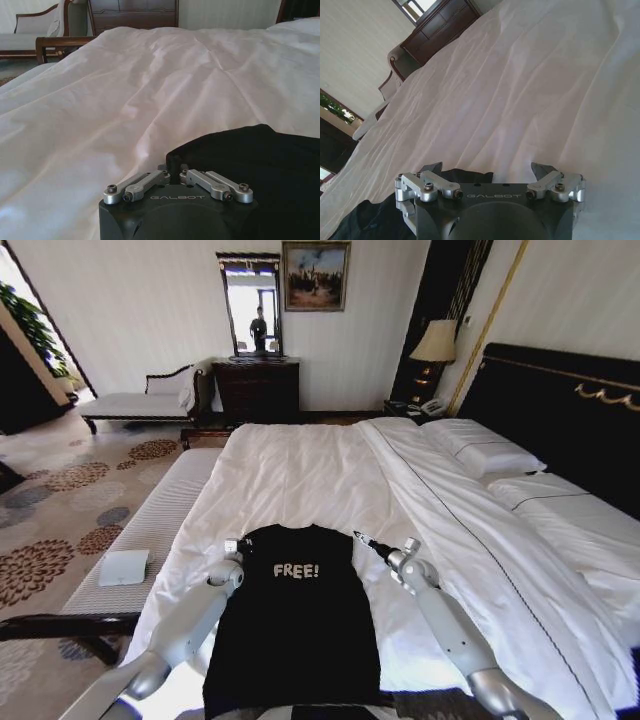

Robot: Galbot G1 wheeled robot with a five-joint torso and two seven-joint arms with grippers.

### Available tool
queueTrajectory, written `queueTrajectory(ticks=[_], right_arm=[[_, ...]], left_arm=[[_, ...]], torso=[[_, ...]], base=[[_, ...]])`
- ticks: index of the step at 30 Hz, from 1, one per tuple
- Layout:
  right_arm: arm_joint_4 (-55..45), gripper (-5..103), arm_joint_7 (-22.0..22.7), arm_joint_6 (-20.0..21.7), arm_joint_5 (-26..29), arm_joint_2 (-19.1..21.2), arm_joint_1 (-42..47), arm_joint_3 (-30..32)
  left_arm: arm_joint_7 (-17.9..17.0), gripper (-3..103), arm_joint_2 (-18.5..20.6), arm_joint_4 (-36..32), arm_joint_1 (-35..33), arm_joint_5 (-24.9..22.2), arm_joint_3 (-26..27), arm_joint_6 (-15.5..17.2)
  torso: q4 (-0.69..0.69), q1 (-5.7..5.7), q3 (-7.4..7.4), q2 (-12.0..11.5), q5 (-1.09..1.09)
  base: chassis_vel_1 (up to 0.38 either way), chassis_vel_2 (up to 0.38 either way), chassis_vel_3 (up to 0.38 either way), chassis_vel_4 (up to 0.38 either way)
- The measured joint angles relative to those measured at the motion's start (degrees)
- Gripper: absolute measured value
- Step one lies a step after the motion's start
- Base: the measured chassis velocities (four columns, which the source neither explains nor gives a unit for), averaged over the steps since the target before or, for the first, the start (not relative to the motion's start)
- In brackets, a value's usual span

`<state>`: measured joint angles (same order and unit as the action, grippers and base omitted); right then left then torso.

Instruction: Fold the clothes on the bed.

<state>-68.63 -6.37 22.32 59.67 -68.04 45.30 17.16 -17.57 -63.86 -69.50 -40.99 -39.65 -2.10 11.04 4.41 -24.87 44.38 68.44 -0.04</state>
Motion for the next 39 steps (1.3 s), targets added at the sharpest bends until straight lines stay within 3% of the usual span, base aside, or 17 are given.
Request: queueTrajectory(ticks=[7, 9, 11, 12, 25, 27, 28, 29, 32, 33, 34, 39], right_arm=[[3.6, 97, -0.3, 0.1, -0.5, -1.4, -2.8, -1.4], [4.7, 90, -0.2, 0.1, -1.5, -1.9, -3.6, -2.2], [5.7, 90, 0.2, 0.0, -2.4, -2.3, -4.0, -2.6], [5.9, 79, 0.2, 0.0, -2.5, -2.3, -4.1, -2.6], [6.8, 39, -0.2, 0.3, -4.5, -2.2, -4.3, -3.9], [6.5, 28, -0.2, 0.4, -4.5, -2.2, -4.2, -3.9], [6.4, 28, -0.2, 0.4, -4.5, -2.2, -4.2, -3.9], [5.9, 18, -0.1, 0.5, -4.5, -2.1, -4.1, -3.8], [5.2, 18, 0.0, 0.7, -4.2, -1.8, -4.0, -3.6], [4.9, 6, 0.1, 0.7, -4.1, -1.7, -3.9, -3.6], [4.6, 2, 0.1, 0.8, -4.1, -1.6, -3.8, -3.6], [4.3, 0, 1.0, 0.9, -4.3, -1.8, -3.6, -3.5]], left_arm=[[-0.2, 3, 0.3, -0.2, 0.4, -0.8, -0.1, 0.1], [-0.2, 3, 0.3, -0.2, 0.6, -1.1, -0.2, 0.1], [-0.2, 3, 0.3, -0.2, 0.7, -1.2, -0.2, 0.1], [-0.2, 3, 0.3, -0.3, 0.7, -1.2, -0.3, 0.1], [-0.3, 3, -0.6, 0.9, 1.2, -0.8, 0.3, 0.0], [-0.2, 3, -0.6, 1.0, 1.0, -0.8, 0.5, -0.1], [-0.2, 3, -0.6, 1.0, 1.0, -0.8, 0.5, -0.1], [-0.1, 3, -0.6, 1.1, 1.0, -0.8, 0.5, -0.1], [-0.1, 3, -0.5, 1.1, 1.0, -0.8, 0.5, -0.1], [-0.1, 3, -0.4, 1.1, 1.0, -0.8, 0.6, -0.1], [0.0, 3, -0.4, 1.2, 1.0, -0.9, 0.6, -0.1], [0.1, 3, -0.5, 1.7, 1.2, -0.9, 1.3, -0.1]], torso=[[-0.01, 0.01, 0.00, 0.0, 0.00], [0.00, 0.01, 0.00, 0.0, 0.00], [-0.01, 0.00, 0.00, 0.0, 0.00], [-0.01, 0.01, 0.00, 0.0, 0.00], [0.00, 0.01, 0.00, 0.0, 0.01], [0.00, 0.01, -0.01, 0.0, 0.00], [0.00, 0.01, -0.01, 0.0, 0.00], [-0.01, 0.01, 0.00, 0.0, 0.00], [-0.01, 0.01, 0.00, 0.0, 0.00], [-0.01, 0.01, 0.00, 0.0, 0.00], [0.00, 0.01, -0.01, 0.0, 0.00], [0.00, 0.01, 0.00, 0.0, 0.00]], base=[[0.000, 0.000, 0.000, 0.000], [0.000, 0.000, 0.000, 0.000], [0.000, 0.000, 0.000, 0.000], [0.000, 0.000, 0.000, 0.000], [0.000, 0.000, 0.000, 0.000], [0.000, 0.000, 0.000, 0.000], [0.000, 0.000, 0.000, 0.000], [0.000, 0.000, 0.000, 0.000], [0.000, 0.000, 0.000, 0.000], [0.000, 0.000, 0.000, 0.000], [0.000, 0.000, 0.000, 0.000], [0.000, 0.000, 0.000, 0.000]])
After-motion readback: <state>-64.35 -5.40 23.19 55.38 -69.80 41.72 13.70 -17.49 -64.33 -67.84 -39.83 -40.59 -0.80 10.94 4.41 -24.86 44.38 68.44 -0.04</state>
